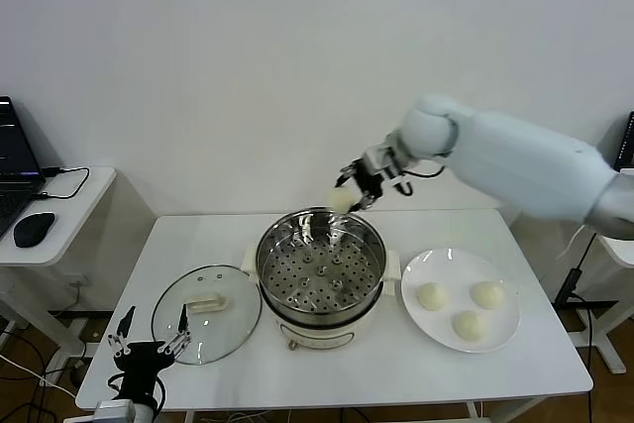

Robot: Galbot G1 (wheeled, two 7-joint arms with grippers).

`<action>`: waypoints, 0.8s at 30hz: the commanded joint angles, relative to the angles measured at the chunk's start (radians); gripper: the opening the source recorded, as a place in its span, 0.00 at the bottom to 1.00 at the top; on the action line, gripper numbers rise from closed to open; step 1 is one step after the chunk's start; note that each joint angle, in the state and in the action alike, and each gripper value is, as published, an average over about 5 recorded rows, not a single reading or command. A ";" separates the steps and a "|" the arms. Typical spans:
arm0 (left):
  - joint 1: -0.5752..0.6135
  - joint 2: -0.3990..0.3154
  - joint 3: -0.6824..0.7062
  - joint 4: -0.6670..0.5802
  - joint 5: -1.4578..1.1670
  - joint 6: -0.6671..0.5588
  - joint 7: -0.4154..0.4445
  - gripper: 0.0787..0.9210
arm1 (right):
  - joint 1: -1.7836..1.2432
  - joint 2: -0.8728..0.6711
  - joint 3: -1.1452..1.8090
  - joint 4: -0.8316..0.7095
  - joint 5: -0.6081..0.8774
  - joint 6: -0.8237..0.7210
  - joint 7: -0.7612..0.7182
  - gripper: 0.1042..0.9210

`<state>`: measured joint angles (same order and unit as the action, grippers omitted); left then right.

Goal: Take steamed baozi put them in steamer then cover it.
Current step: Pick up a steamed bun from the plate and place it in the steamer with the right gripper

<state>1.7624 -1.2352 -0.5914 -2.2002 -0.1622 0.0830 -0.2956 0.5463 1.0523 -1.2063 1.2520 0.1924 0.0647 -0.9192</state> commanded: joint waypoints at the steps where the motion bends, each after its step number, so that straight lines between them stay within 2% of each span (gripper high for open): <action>1: 0.001 -0.001 -0.021 -0.008 -0.008 0.001 0.000 0.88 | 0.001 0.152 -0.114 -0.023 -0.134 0.135 0.030 0.58; 12: -0.007 -0.007 -0.023 -0.004 -0.009 0.004 0.000 0.88 | -0.092 0.164 -0.091 -0.100 -0.365 0.284 0.068 0.58; 24: -0.009 -0.007 -0.022 0.004 -0.005 0.004 0.001 0.88 | -0.161 0.204 -0.040 -0.200 -0.486 0.358 0.107 0.59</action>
<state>1.7528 -1.2417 -0.6115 -2.1950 -0.1686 0.0873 -0.2947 0.4266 1.2256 -1.2585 1.1143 -0.1811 0.3512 -0.8319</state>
